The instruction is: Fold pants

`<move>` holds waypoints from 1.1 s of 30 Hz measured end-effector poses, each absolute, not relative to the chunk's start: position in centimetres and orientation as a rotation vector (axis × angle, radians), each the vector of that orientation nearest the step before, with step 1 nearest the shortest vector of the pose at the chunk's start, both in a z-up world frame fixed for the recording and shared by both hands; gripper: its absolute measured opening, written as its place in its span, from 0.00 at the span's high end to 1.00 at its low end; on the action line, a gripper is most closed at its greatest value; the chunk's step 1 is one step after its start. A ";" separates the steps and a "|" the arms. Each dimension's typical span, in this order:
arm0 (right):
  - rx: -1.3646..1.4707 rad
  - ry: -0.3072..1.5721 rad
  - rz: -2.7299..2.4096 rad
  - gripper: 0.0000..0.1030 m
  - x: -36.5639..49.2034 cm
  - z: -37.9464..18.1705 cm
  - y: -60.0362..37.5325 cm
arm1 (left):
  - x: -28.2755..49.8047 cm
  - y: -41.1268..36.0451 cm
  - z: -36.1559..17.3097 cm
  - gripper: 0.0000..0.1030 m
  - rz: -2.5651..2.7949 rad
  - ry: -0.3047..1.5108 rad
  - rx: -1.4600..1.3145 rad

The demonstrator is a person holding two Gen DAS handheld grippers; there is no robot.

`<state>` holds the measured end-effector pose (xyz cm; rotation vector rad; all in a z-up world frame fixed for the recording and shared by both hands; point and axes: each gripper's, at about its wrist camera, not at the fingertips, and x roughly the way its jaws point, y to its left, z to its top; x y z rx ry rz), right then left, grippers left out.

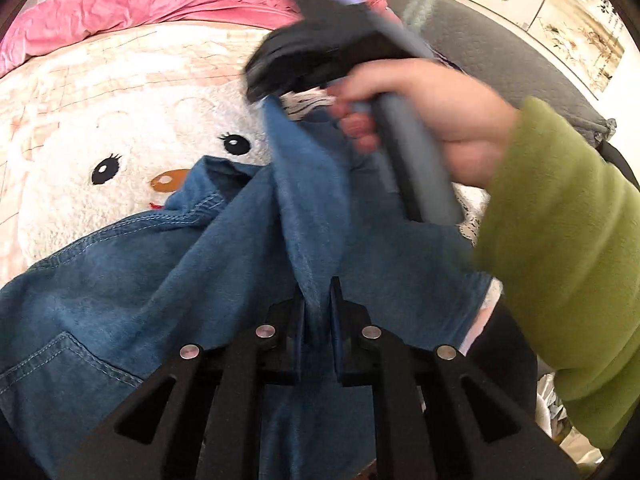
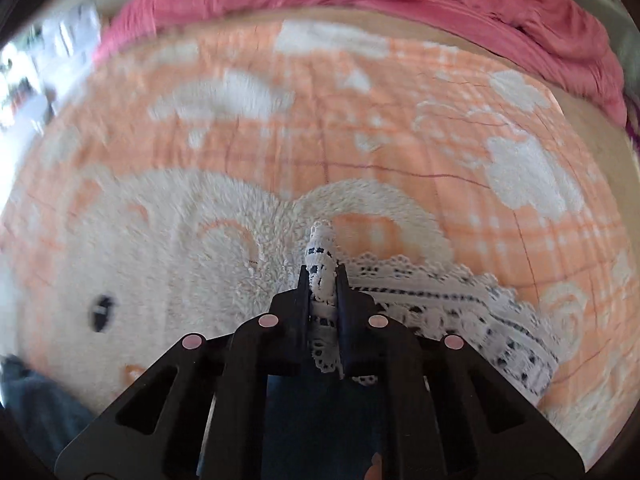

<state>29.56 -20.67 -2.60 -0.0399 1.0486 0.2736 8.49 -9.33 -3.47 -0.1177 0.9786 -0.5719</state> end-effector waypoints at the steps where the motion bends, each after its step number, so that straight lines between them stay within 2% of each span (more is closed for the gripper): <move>1: 0.020 1.024 0.284 0.94 28.7 -1.6 -22.2 | 8.5 -9.1 -3.5 0.90 -0.573 0.981 -0.123; 7: 0.221 0.908 0.273 0.94 23.4 2.6 -29.4 | 8.5 -8.7 -3.4 0.90 -0.579 0.970 -0.092; 9: 0.279 0.876 0.240 0.96 21.5 3.5 -32.2 | 8.3 -8.6 -3.0 0.95 -0.591 0.967 -0.094; 11: 0.345 0.856 0.202 0.96 19.2 3.7 -35.1 | 8.0 -8.8 -2.4 0.96 -0.602 0.954 -0.093; 15: 0.502 0.863 0.165 0.96 14.3 2.1 -39.5 | 6.9 -8.3 -0.8 0.96 -0.680 0.943 -0.127; 21: 0.621 0.892 0.153 0.96 8.2 -0.6 -41.5 | 4.9 -8.8 -0.4 0.96 -0.722 0.927 -0.034; 26: 0.637 0.933 0.165 0.94 5.9 -3.1 -41.7 | 3.1 -8.6 -1.6 0.96 -0.751 0.950 -0.015; 29: 0.670 0.930 0.161 0.87 5.0 -4.1 -42.5 | 3.0 -8.7 -2.5 0.96 -0.721 0.952 0.015; 33: 0.713 0.910 0.173 0.87 4.6 -4.7 -43.1 | 2.7 -9.5 -3.0 0.96 -0.724 0.945 0.063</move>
